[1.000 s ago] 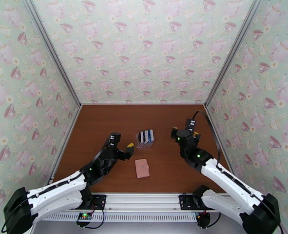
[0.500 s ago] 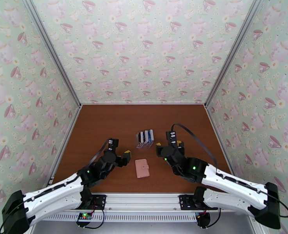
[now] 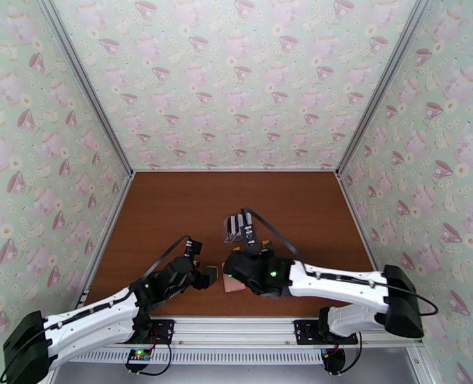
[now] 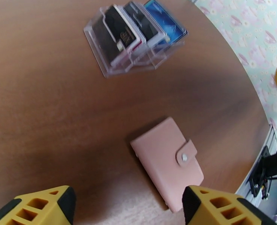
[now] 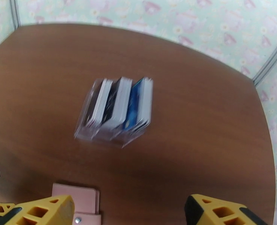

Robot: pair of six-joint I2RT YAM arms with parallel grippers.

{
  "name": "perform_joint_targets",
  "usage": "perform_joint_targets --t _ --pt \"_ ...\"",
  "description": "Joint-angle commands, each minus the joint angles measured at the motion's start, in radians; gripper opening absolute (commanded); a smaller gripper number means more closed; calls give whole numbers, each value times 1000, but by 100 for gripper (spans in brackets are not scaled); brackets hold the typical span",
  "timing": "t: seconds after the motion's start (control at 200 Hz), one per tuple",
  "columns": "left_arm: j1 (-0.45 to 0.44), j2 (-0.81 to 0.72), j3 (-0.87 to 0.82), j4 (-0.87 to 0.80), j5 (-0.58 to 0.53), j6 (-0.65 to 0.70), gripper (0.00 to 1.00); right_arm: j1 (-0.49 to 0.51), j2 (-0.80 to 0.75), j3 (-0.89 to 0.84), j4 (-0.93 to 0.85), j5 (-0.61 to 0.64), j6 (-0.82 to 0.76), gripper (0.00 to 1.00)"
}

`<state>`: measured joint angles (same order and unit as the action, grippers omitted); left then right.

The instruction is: Put the credit cards into the card holder

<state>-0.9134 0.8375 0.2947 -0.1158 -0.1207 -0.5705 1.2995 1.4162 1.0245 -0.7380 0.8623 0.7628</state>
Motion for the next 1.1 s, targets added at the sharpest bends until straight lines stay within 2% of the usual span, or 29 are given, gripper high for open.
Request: perform_joint_targets --t 0.0,0.3,0.776,1.097 --pt "-4 -37 -29 -7 53 -48 77 14 44 40 -70 -67 85 78" --pt "-4 -121 -37 -110 55 -55 74 18 182 92 -80 -191 132 69" --pt "-2 -60 -58 -83 110 -68 63 24 301 145 -92 -285 155 55" --pt "-2 -22 -62 -47 151 -66 59 23 366 162 -78 -331 155 45"
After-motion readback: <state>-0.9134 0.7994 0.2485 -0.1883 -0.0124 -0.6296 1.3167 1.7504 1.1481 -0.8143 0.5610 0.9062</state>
